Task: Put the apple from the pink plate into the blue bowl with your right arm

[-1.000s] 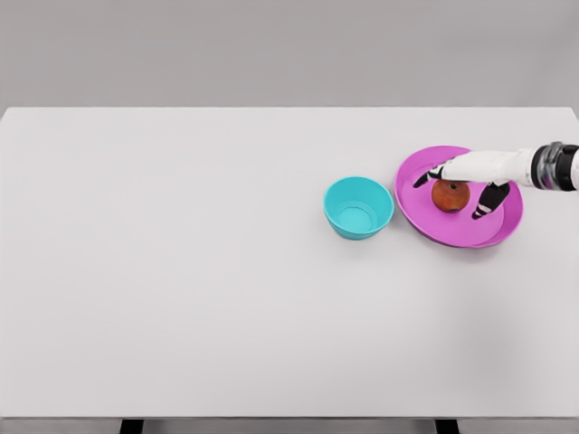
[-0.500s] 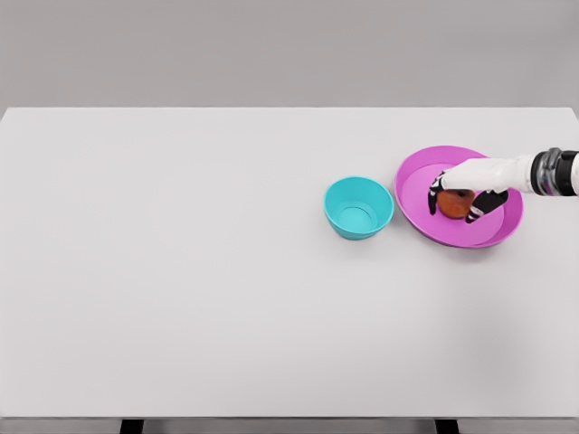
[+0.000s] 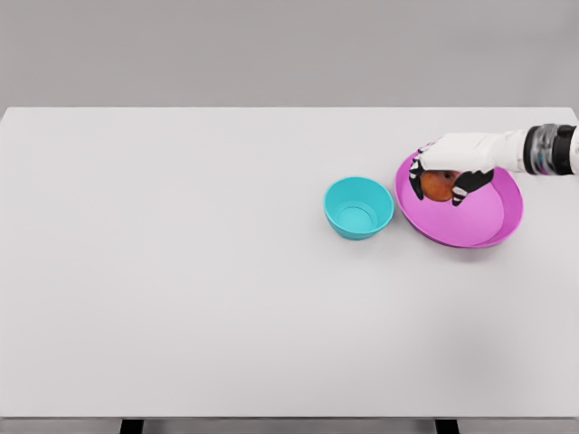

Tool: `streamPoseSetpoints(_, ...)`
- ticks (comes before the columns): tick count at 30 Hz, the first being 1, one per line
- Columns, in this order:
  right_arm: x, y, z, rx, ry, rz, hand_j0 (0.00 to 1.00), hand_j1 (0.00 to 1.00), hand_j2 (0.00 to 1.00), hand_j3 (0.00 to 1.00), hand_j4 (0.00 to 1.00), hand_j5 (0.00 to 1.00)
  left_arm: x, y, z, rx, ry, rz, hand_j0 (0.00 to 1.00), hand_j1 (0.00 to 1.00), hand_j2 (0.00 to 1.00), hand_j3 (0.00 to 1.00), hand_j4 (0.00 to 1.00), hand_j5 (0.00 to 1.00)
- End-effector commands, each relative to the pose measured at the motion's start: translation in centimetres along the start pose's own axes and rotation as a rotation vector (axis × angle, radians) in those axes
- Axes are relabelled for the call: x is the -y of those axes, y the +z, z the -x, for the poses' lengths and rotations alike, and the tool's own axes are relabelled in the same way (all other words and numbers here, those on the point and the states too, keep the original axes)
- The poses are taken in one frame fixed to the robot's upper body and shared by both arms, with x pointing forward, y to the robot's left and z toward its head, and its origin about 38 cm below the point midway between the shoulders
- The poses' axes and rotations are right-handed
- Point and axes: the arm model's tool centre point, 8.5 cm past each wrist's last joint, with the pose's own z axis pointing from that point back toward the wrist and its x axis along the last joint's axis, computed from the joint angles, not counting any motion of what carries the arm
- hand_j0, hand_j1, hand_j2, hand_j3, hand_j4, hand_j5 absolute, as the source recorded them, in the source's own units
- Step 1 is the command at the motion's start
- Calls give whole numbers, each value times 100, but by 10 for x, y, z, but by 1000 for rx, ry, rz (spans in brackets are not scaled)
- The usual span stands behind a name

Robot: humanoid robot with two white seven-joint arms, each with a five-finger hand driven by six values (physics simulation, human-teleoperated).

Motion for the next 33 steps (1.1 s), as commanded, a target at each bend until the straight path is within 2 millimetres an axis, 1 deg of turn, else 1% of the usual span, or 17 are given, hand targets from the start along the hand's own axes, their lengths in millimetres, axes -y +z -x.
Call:
streamPoseSetpoints(1,21,7,-19,31,46,48,34,34,34,34,34,34,0,0,0,0,0,0,100,100,100,100,100,100)
streamPoseSetpoints(3,33,23,-32,27,85,76,34,34,34,34,34,34,0,0,0,0,0,0,100,100,100,100,100,100)
streamPoseSetpoints(4,35,23,-39,41,99,80,34,34,34,34,34,34,0,0,0,0,0,0,100,100,100,100,100,100)
streamPoseSetpoints(8,47,12,-62,79,122,100,34,34,34,34,34,34,0,0,0,0,0,0,100,100,100,100,100,100)
streamPoseSetpoints(12,53,-12,-80,135,116,115,34,34,34,34,34,34,0,0,0,-1,0,0,100,100,100,100,100,100)
streamPoseSetpoints(16,51,-18,-81,140,105,110,34,34,34,34,34,34,0,0,0,0,0,0,100,100,100,100,100,100)
streamPoseSetpoints(17,53,-25,-84,153,102,115,34,34,34,34,34,34,0,0,0,-1,0,0,100,100,100,100,100,100)
streamPoseSetpoints(20,51,-35,-75,142,72,109,34,34,34,34,34,34,0,0,0,0,0,0,100,100,100,100,100,100)
streamPoseSetpoints(22,49,-47,-74,141,69,99,35,35,35,35,35,35,0,0,0,-1,0,0,100,100,100,100,100,100)
streamPoseSetpoints(24,48,-50,-75,148,72,95,36,36,36,36,36,36,0,0,0,0,0,0,100,100,100,100,100,100)
streamPoseSetpoints(25,50,-50,-78,149,79,98,44,44,44,44,44,44,0,0,0,0,0,0,100,100,100,100,100,100)
streamPoseSetpoints(26,50,-48,-78,146,81,99,56,56,56,56,56,56,0,0,0,-1,0,0,100,100,100,100,100,100)
streamPoseSetpoints(27,52,-45,-78,141,83,103,71,71,71,71,71,71,0,0,0,0,0,0,100,100,100,100,100,100)
streamPoseSetpoints(28,53,-44,-79,140,86,105,74,74,74,74,74,74,0,0,0,0,0,0,100,100,100,100,100,100)
streamPoseSetpoints(30,53,-33,-79,129,102,107,77,77,77,77,77,77,0,0,0,0,0,0,100,100,100,100,100,100)
streamPoseSetpoints(31,52,-32,-78,128,103,105,77,77,77,77,77,77,0,0,0,0,0,0,100,100,100,100,100,100)
streamPoseSetpoints(33,52,-29,-79,127,106,105,94,94,94,94,94,94,0,0,0,0,0,0,100,100,100,100,100,100)
